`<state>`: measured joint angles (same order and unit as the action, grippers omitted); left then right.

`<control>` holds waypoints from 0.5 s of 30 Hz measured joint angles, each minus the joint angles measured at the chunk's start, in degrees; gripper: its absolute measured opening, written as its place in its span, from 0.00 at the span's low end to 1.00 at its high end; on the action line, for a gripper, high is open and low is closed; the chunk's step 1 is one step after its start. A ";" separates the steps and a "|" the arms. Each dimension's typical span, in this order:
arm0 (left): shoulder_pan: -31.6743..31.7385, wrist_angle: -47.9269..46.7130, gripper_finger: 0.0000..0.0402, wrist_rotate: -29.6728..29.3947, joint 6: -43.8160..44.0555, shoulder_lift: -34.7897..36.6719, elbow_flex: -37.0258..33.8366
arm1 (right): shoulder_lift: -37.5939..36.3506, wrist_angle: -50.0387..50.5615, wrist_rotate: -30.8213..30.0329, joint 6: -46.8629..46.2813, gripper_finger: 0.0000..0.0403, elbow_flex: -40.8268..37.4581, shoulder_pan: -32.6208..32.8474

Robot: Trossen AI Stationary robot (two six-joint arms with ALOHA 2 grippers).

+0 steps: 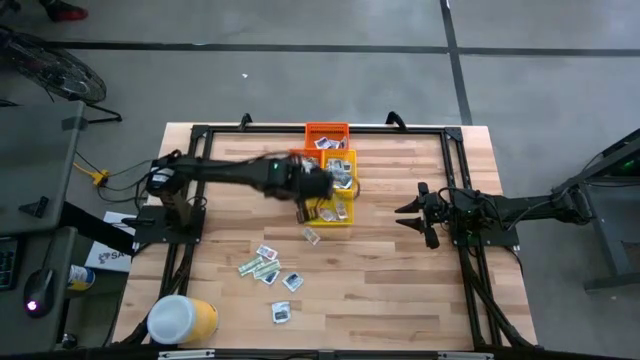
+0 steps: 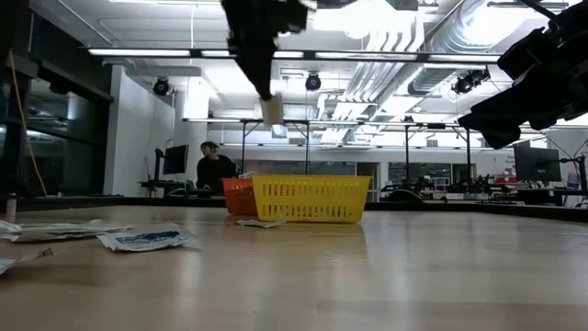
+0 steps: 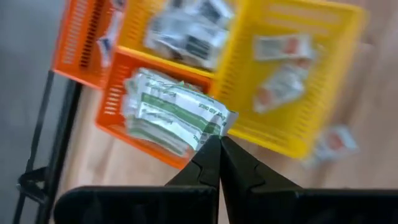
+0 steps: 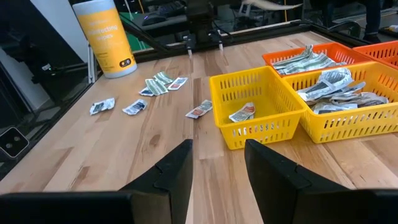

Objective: Pick & Place First Aid Supplies
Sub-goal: Put the bandage into the bottom orange bin

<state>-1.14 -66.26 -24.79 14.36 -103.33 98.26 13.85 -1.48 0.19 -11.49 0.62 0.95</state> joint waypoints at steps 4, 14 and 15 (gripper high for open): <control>6.05 2.38 0.00 0.67 -5.69 -1.00 -0.02 | 0.00 0.00 0.00 0.00 0.35 -0.02 0.00; 17.43 7.72 0.00 7.64 -15.63 -6.44 0.01 | 0.20 0.01 0.02 0.00 0.35 -0.02 0.00; 18.11 8.12 0.00 8.62 -16.09 -7.20 0.02 | 0.33 -0.06 -0.01 -0.02 0.35 -0.02 0.00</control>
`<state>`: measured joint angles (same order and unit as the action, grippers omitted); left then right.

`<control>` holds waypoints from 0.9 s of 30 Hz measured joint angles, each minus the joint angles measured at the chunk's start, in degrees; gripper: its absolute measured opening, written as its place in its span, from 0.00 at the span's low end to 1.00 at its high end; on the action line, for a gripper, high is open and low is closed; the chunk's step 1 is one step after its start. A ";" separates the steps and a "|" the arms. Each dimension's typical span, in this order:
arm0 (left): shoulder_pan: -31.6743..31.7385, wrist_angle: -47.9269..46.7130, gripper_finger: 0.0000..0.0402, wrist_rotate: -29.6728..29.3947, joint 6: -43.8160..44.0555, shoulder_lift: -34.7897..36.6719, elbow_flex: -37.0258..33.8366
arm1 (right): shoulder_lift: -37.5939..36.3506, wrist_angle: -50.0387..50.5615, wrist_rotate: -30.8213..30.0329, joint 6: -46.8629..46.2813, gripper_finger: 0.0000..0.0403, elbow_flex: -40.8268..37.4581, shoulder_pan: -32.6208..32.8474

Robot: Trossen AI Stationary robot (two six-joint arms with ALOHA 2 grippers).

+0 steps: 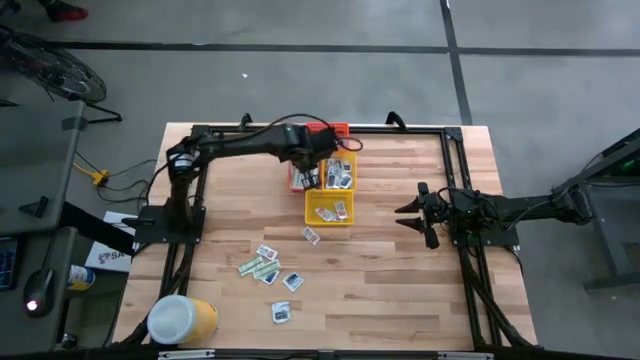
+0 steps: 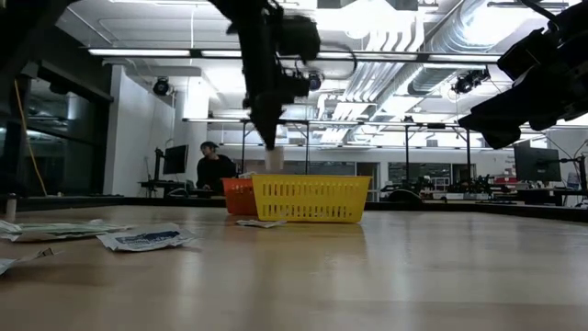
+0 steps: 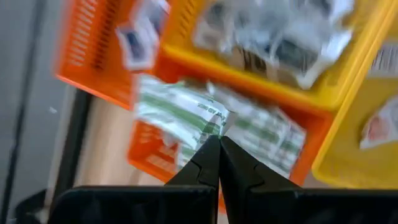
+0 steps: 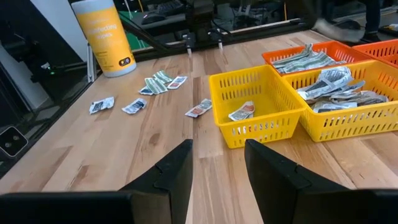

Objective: Pick & Place First Aid Supplies
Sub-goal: Put the bandage into the bottom orange bin

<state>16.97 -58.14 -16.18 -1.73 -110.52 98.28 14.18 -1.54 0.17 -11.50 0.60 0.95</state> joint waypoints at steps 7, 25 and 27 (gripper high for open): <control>0.61 0.25 0.00 2.24 -4.26 -4.42 -0.09 | 0.84 0.06 -0.01 0.02 0.35 0.00 0.00; 0.63 -1.32 0.27 7.97 -9.90 -6.77 0.61 | 0.85 0.05 0.00 0.01 0.35 0.01 0.00; 0.63 -1.45 0.33 9.04 -10.10 -6.76 0.61 | 0.85 0.04 -0.01 0.02 0.35 0.00 0.00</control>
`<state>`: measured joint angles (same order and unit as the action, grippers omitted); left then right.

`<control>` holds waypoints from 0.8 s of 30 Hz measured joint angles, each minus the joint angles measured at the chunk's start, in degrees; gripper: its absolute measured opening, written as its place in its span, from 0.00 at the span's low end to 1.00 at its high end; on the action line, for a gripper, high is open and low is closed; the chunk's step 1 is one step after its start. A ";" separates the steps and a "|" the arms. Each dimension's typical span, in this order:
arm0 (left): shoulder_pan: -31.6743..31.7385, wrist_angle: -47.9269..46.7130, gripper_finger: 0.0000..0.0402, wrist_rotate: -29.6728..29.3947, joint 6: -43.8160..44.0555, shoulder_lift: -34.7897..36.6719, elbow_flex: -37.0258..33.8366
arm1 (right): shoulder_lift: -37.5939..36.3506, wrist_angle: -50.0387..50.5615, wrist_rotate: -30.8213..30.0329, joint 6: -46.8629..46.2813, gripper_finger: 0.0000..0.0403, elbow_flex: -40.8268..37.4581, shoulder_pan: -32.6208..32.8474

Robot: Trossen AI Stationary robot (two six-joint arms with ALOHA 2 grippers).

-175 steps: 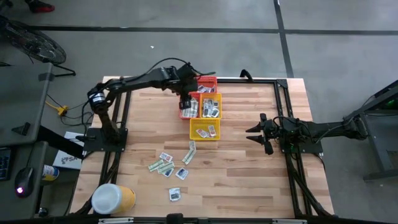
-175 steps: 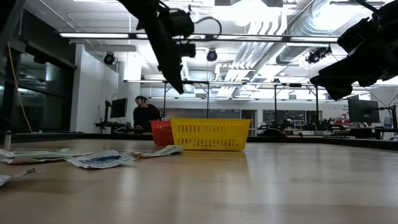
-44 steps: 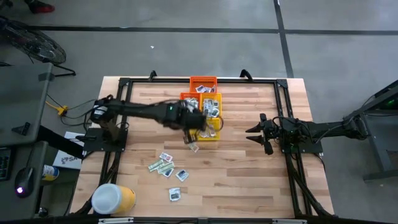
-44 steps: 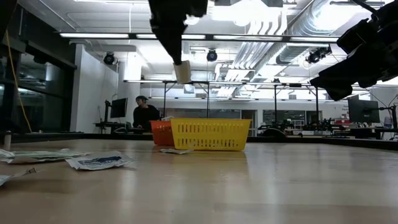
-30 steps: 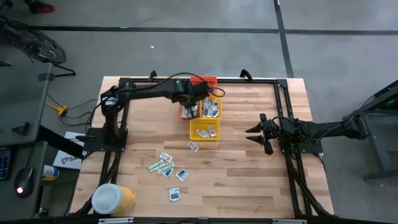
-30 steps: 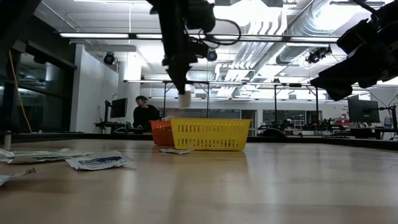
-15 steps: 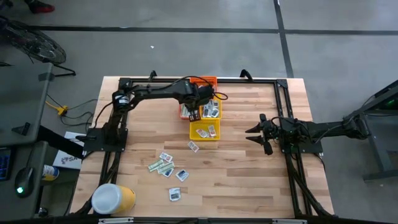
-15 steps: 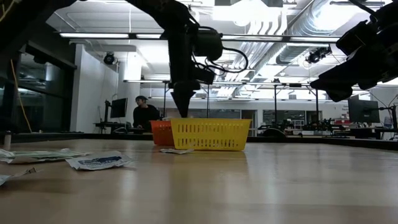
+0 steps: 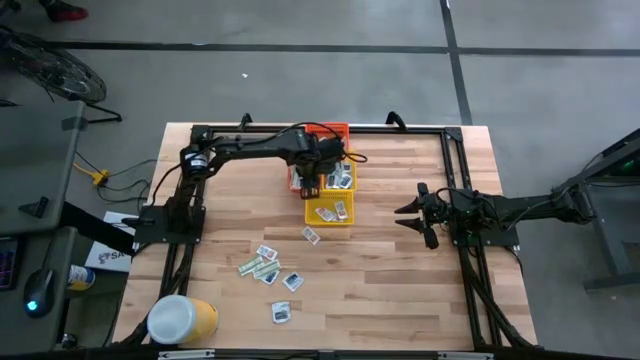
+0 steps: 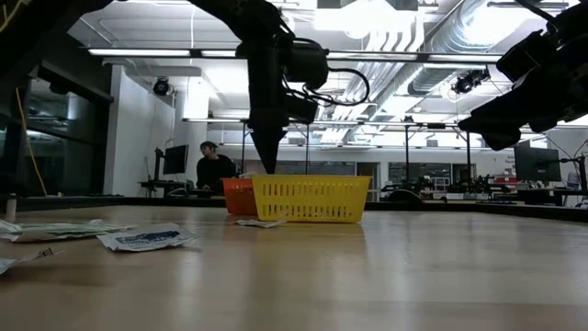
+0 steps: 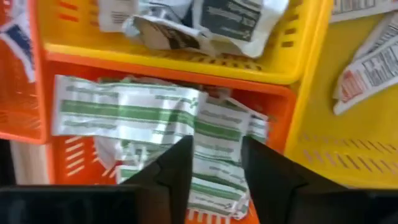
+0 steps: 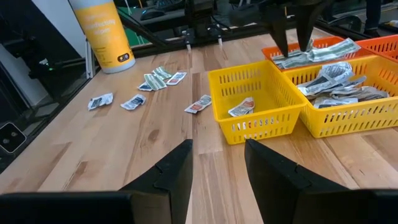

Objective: Pick & Place First Aid Supplies
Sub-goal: Put the bandage into the bottom orange bin, then put the ointment pack into the bottom yellow bin

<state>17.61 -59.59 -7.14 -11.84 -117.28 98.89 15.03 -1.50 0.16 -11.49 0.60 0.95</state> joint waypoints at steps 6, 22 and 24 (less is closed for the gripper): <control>0.00 -4.89 0.41 0.66 -0.05 1.85 0.04 | 0.00 0.00 0.00 0.00 0.35 0.02 0.00; -0.97 -15.89 0.41 9.64 10.67 9.14 -0.11 | -0.02 0.00 0.00 -0.01 0.35 0.00 0.00; -1.86 -15.96 0.41 9.57 12.36 9.14 -0.11 | -0.02 0.00 0.02 0.00 0.35 0.00 0.00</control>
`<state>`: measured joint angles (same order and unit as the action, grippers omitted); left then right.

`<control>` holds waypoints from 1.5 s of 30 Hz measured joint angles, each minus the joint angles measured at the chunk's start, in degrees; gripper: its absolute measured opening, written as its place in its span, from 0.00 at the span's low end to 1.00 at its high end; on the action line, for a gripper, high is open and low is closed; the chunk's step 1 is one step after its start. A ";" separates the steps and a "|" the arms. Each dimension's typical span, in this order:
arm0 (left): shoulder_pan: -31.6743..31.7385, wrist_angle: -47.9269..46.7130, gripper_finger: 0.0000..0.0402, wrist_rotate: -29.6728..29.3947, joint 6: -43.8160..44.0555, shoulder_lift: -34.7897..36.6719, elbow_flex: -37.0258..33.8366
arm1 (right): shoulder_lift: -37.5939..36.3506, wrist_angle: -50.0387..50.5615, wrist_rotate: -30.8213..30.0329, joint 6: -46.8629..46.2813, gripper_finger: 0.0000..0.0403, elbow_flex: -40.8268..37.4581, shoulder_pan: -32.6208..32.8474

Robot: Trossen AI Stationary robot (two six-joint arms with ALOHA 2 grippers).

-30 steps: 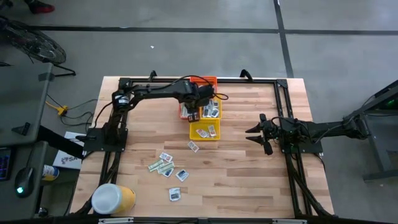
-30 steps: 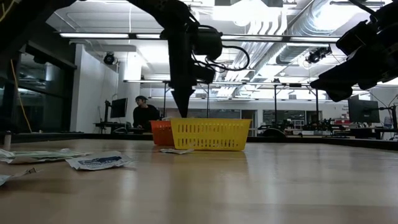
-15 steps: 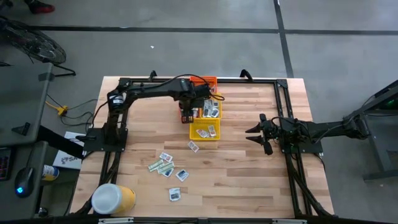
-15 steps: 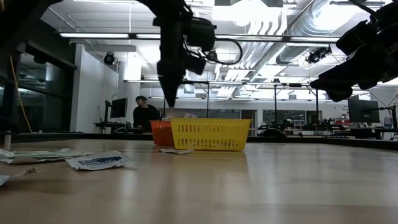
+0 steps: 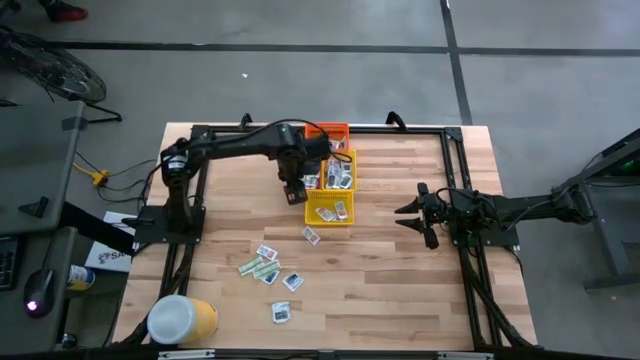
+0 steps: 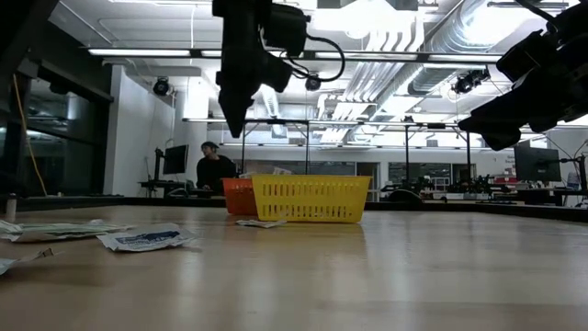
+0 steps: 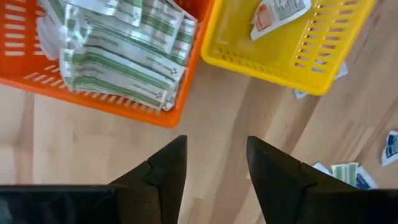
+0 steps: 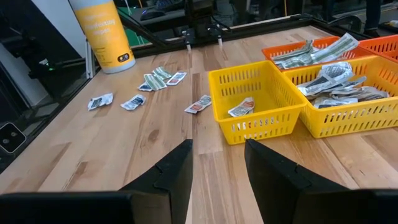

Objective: Pick & Place First Aid Supplies
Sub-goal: Put the ointment pack into the bottom yellow bin

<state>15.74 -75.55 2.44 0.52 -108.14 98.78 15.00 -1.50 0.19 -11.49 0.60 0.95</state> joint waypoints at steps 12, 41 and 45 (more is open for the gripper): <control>-15.45 5.72 0.41 -12.14 26.49 0.00 0.00 | 0.00 0.00 0.00 0.00 0.35 0.01 0.00; -26.51 18.12 0.41 -7.00 54.00 -15.40 0.00 | 0.72 0.04 0.00 -0.01 0.35 0.00 0.00; -26.23 18.49 0.41 -7.00 53.95 -17.15 -0.02 | 0.85 0.05 0.00 0.00 0.35 0.00 0.00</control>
<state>-10.48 -57.06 -4.57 54.48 -125.29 98.76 15.86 -1.44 0.19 -11.49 0.60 0.95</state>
